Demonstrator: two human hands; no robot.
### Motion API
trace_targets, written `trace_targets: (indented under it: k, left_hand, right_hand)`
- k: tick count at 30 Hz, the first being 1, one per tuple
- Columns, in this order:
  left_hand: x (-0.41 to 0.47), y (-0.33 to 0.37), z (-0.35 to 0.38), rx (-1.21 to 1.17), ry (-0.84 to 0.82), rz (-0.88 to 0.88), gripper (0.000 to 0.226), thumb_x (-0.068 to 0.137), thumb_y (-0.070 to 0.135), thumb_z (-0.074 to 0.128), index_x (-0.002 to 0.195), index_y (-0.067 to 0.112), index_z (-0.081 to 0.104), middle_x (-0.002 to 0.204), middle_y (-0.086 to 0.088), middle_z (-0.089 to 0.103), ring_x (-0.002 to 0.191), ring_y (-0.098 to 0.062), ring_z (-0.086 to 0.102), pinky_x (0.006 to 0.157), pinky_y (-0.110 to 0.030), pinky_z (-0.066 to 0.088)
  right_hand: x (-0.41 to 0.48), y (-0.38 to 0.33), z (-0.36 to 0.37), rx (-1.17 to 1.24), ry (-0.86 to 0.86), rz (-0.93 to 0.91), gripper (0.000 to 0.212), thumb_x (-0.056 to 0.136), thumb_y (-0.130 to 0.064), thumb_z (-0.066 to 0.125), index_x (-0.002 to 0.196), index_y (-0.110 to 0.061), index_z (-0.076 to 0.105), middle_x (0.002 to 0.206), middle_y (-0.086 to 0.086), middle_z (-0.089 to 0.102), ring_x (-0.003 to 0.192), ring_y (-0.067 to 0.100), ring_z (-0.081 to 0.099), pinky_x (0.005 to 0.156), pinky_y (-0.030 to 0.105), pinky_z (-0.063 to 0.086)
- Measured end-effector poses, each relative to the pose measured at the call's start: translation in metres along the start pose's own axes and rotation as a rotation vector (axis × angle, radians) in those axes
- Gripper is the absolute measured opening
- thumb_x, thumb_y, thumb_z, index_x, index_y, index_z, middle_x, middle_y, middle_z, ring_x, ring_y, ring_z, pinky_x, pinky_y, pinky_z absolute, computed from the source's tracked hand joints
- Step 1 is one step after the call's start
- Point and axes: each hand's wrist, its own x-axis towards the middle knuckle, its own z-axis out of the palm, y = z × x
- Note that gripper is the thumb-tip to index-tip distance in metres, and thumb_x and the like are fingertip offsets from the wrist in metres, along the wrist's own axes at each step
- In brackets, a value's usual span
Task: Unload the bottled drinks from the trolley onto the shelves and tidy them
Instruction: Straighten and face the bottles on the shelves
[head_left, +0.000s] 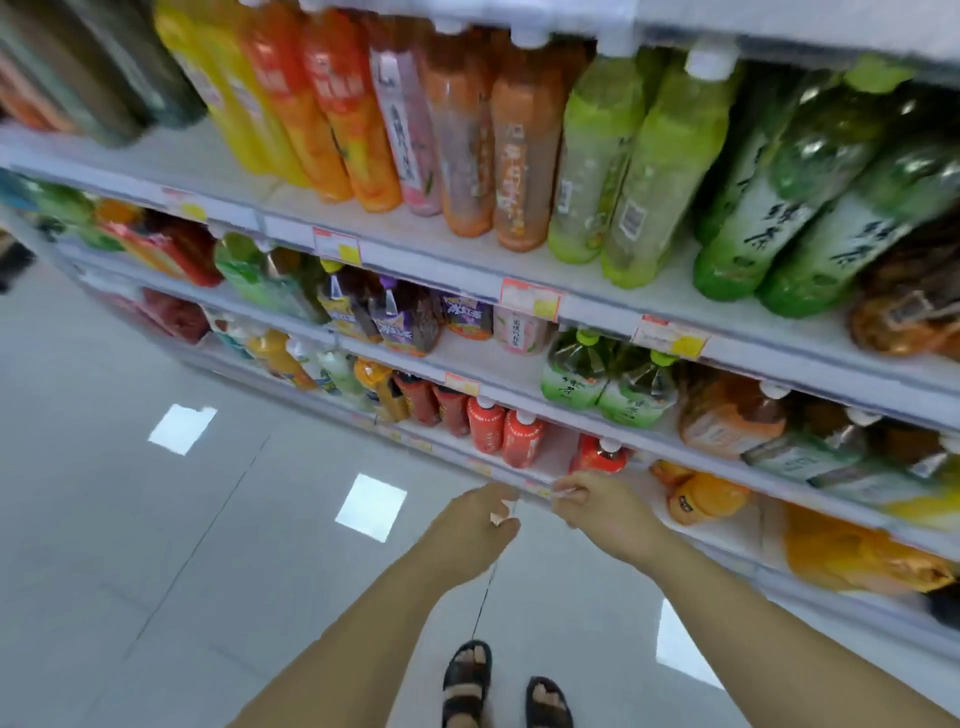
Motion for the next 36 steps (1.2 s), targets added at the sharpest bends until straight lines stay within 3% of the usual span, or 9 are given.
trace_targets:
  k: [3, 7, 14, 19, 23, 26, 31, 33, 36]
  left_hand:
    - [-0.042, 0.021, -0.03, 0.032, 0.15, 0.053, 0.033, 0.095, 0.023, 0.049, 0.128, 0.022, 0.051, 0.112, 0.005, 0.054, 0.091, -0.01, 0.052, 0.062, -0.02, 0.043]
    - [-0.089, 0.012, -0.034, -0.074, 0.354, 0.045, 0.03, 0.095, 0.022, 0.05, 0.126, 0.025, 0.053, 0.111, 0.007, 0.055, 0.09, -0.008, 0.053, 0.076, -0.019, 0.04]
    - [-0.153, -0.044, -0.033, -0.206, 0.483, -0.031, 0.028, 0.096, 0.022, 0.047, 0.123, 0.024, 0.055, 0.102, 0.015, 0.056, 0.084, 0.001, 0.056, 0.052, -0.004, 0.038]
    - [-0.171, -0.069, -0.093, -0.204, 0.575, -0.009, 0.028, 0.096, 0.024, 0.047, 0.123, 0.026, 0.055, 0.106, 0.013, 0.056, 0.086, -0.002, 0.057, 0.054, -0.006, 0.04]
    - [-0.185, -0.097, -0.154, -0.145, 0.58, 0.033, 0.029, 0.096, 0.026, 0.047, 0.124, 0.026, 0.053, 0.106, 0.014, 0.055, 0.087, -0.001, 0.058, 0.054, -0.009, 0.039]
    - [-0.199, -0.121, -0.208, -0.098, 0.576, 0.07, 0.031, 0.097, 0.025, 0.046, 0.126, 0.026, 0.052, 0.107, 0.013, 0.054, 0.092, -0.004, 0.058, 0.056, -0.009, 0.039]
    - [-0.208, -0.146, -0.29, -0.025, 0.568, 0.139, 0.03, 0.096, 0.025, 0.047, 0.126, 0.025, 0.052, 0.107, 0.013, 0.056, 0.094, -0.006, 0.058, 0.071, -0.017, 0.047]
    - [-0.204, -0.146, -0.317, -0.037, 0.569, 0.161, 0.028, 0.096, 0.024, 0.048, 0.124, 0.023, 0.054, 0.11, 0.01, 0.059, 0.096, -0.01, 0.061, 0.076, -0.024, 0.049]
    - [-0.188, -0.136, -0.356, -0.05, 0.56, 0.221, 0.031, 0.097, 0.023, 0.048, 0.127, 0.022, 0.052, 0.112, 0.009, 0.058, 0.095, -0.013, 0.062, 0.065, -0.019, 0.048]
  right_hand:
    - [-0.026, -0.038, -0.008, -0.01, 0.033, -0.118, 0.021, 0.088, -0.014, 0.058, 0.108, -0.012, 0.062, 0.094, -0.001, 0.062, 0.085, 0.015, 0.059, 0.073, 0.025, 0.047]
    - [-0.049, -0.05, 0.012, 0.014, 0.038, -0.187, 0.014, 0.088, -0.014, 0.059, 0.102, -0.017, 0.06, 0.085, -0.001, 0.061, 0.07, 0.006, 0.055, 0.06, 0.014, 0.041]
    - [-0.078, -0.042, 0.064, -0.146, -0.165, -0.149, 0.024, 0.089, -0.015, 0.058, 0.113, -0.009, 0.059, 0.09, 0.006, 0.061, 0.07, 0.011, 0.057, 0.056, 0.016, 0.041]
    - [-0.065, -0.115, 0.091, -0.122, -0.108, -0.272, 0.02, 0.089, -0.017, 0.058, 0.108, -0.015, 0.06, 0.08, -0.005, 0.06, 0.056, 0.002, 0.055, 0.052, 0.016, 0.041]
    - [-0.056, -0.178, 0.14, -0.08, -0.05, -0.357, 0.022, 0.088, -0.021, 0.061, 0.109, -0.016, 0.061, 0.087, -0.004, 0.062, 0.075, 0.013, 0.061, 0.053, 0.016, 0.038]
    - [-0.049, -0.214, 0.187, -0.069, -0.07, -0.358, 0.025, 0.089, -0.021, 0.058, 0.114, -0.016, 0.059, 0.087, -0.002, 0.062, 0.064, 0.007, 0.056, 0.048, 0.013, 0.039]
    - [-0.032, -0.253, 0.247, -0.044, -0.089, -0.339, 0.026, 0.087, -0.024, 0.061, 0.111, -0.015, 0.06, 0.1, 0.003, 0.066, 0.074, 0.008, 0.063, 0.079, 0.027, 0.05]
    - [-0.025, -0.27, 0.255, -0.03, -0.052, -0.329, 0.023, 0.087, -0.022, 0.061, 0.109, -0.015, 0.062, 0.094, 0.002, 0.066, 0.072, 0.01, 0.062, 0.074, 0.026, 0.051]
    - [-0.011, -0.314, 0.247, -0.028, 0.049, -0.379, 0.019, 0.089, -0.022, 0.059, 0.107, -0.017, 0.062, 0.088, -0.002, 0.064, 0.072, 0.009, 0.061, 0.062, 0.017, 0.046]
